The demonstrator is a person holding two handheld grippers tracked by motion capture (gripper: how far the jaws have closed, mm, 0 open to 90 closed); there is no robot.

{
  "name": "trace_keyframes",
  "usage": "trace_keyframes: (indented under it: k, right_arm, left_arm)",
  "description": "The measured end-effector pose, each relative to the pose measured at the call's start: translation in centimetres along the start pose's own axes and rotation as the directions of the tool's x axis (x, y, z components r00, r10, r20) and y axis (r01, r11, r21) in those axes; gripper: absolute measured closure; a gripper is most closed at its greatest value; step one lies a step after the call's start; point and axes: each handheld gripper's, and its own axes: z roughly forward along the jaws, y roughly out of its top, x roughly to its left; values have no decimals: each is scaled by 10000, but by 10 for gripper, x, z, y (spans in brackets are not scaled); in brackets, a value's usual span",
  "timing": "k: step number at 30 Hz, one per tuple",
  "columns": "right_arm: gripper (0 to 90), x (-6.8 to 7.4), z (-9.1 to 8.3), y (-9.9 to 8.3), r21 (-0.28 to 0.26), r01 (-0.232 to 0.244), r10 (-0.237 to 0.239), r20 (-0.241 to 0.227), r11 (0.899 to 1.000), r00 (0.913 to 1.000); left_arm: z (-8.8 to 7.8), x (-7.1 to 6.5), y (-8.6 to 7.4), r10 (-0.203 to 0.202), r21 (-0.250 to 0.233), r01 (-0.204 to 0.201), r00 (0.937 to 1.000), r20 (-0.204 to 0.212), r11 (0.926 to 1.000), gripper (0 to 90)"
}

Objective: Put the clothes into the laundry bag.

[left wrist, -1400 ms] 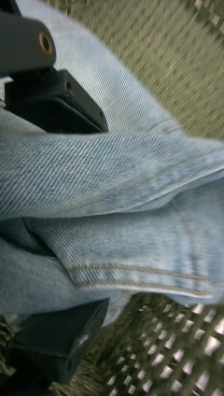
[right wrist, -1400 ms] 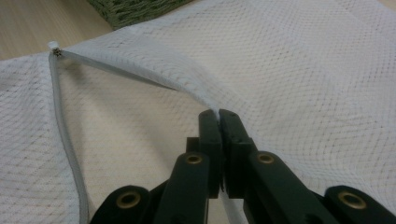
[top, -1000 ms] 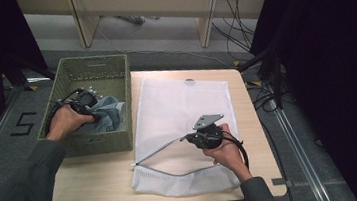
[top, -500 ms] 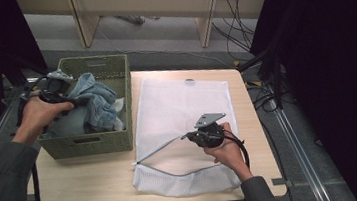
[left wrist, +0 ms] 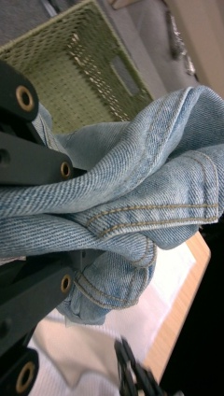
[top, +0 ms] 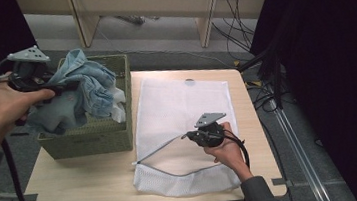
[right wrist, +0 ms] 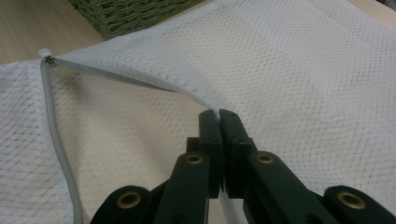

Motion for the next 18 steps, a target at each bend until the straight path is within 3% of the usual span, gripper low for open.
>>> trace_keyframes:
  k: [3, 4, 6, 7, 10, 13, 14, 17, 18]
  right_arm:
    - [895, 0, 0, 0, -136, -125, 125, -27, 9998, 9999]
    - [895, 0, 0, 0, -136, -125, 125, -27, 9998, 9999]
    - [895, -1, 1, -1, -210, -115, 116, 61, 9997, 9999]
    - [895, -1, -2, -1, 109, -337, 339, -193, 9994, 9992]
    - [896, -3, -2, -1, 27, -418, 419, -200, 9991, 9989]
    - [896, -4, -2, -1, -76, -535, 533, -228, 9985, 9983]
    - [896, -6, -2, -2, -116, -425, 423, -224, 9990, 9989]
    - [896, -6, -3, -2, -308, -685, 676, -290, 9972, 9973]
    - [896, -7, -4, -2, -156, -671, 665, -367, 9976, 9971]
  left_arm:
    - [-18, -14, 8, 259, -384, -250, 9994, 237, 9990, 754]
    - [-25, -18, 12, 520, -491, -508, 9984, 231, 9975, 754]
    - [-36, -30, 17, 419, -949, -364, 9975, 569, 9948, 754]
    - [-41, -37, 19, 443, -1123, -348, 9956, 825, 9931, 754]
    - [-54, -61, 24, 785, -1461, -577, 9869, 1411, 9876, 754]
    - [-58, -80, 26, 935, -1786, -540, 9708, 2210, 9824, 754]
    - [-56, -85, 25, 905, -1848, -439, 9635, 2520, 9818, 754]
    - [-48, -99, 20, 908, -1876, -291, 9397, 3296, 9818, 754]
    - [-44, -102, 18, 924, -1818, -302, 9343, 3444, 9829, 754]
